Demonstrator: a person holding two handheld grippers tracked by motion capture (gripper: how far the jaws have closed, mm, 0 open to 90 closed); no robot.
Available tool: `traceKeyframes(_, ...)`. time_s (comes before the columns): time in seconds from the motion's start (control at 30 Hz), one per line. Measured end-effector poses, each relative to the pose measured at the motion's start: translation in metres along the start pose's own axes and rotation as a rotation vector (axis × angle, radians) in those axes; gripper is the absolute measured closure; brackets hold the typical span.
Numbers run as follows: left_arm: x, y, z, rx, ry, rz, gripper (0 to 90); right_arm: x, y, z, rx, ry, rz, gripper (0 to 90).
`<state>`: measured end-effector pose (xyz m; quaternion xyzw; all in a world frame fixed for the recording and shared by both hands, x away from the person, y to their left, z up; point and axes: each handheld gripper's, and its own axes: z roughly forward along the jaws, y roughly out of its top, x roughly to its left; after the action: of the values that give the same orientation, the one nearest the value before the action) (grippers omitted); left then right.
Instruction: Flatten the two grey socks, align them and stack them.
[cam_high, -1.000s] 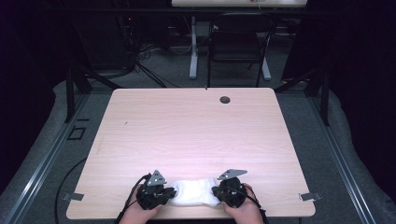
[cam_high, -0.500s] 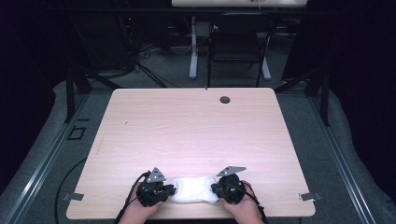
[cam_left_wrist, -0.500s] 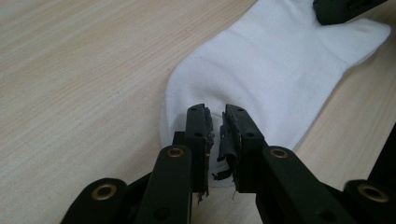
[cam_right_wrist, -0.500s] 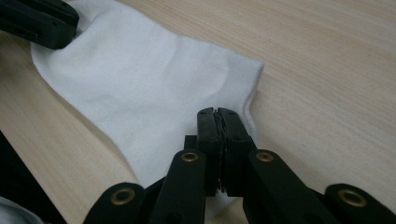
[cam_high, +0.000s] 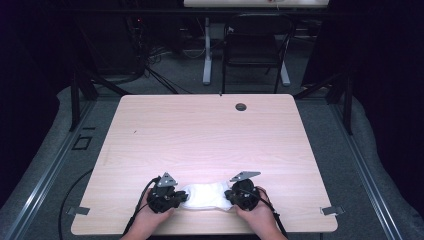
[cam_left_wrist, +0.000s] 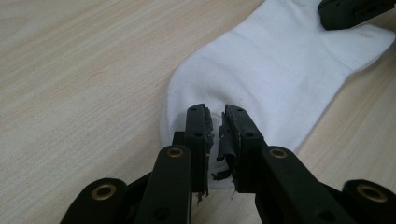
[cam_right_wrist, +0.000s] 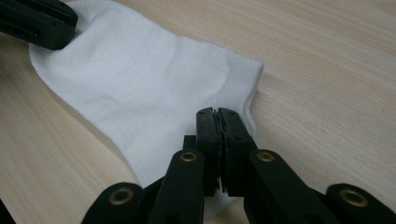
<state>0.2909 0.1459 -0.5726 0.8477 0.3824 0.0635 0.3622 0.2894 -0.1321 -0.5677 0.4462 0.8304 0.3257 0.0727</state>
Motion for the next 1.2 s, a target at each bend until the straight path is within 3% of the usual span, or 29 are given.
traceKeyframes(0.3, 0.003, 0.000, 0.000, -0.010, -0.009, -0.010, 79.3, -0.002, 0.001, 0.001, -0.012, 0.007, 0.021, 86.3)
traceKeyframes(0.47, 0.002, 0.000, -0.003, -0.025, -0.022, -0.008, 74.6, 0.000, 0.001, -0.002, -0.039, 0.020, 0.008, 81.8)
traceKeyframes(0.67, 0.005, 0.000, -0.016, -0.075, -0.010, -0.024, 69.5, 0.005, 0.002, -0.011, -0.073, 0.016, -0.005, 78.0)
traceKeyframes(0.8, 0.010, 0.001, -0.025, -0.105, 0.007, -0.033, 63.3, 0.005, 0.002, -0.017, -0.127, 0.015, -0.005, 69.7)
traceKeyframes(0.83, 0.013, 0.000, -0.029, -0.120, 0.018, -0.052, 61.2, 0.004, 0.002, -0.019, -0.129, 0.014, -0.002, 68.0)
traceKeyframes(0.93, 0.016, -0.001, -0.033, -0.120, 0.019, -0.077, 55.5, 0.004, 0.001, -0.021, -0.144, 0.015, -0.006, 62.8)
traceKeyframes(1.0, 0.018, -0.003, -0.037, -0.102, 0.013, -0.102, 51.4, 0.006, 0.000, -0.027, -0.162, 0.026, -0.014, 54.0)
traceKeyframes(1.2, 0.021, -0.007, -0.043, -0.103, 0.012, -0.110, 48.2, 0.010, -0.002, -0.035, -0.161, 0.038, -0.026, 52.1)
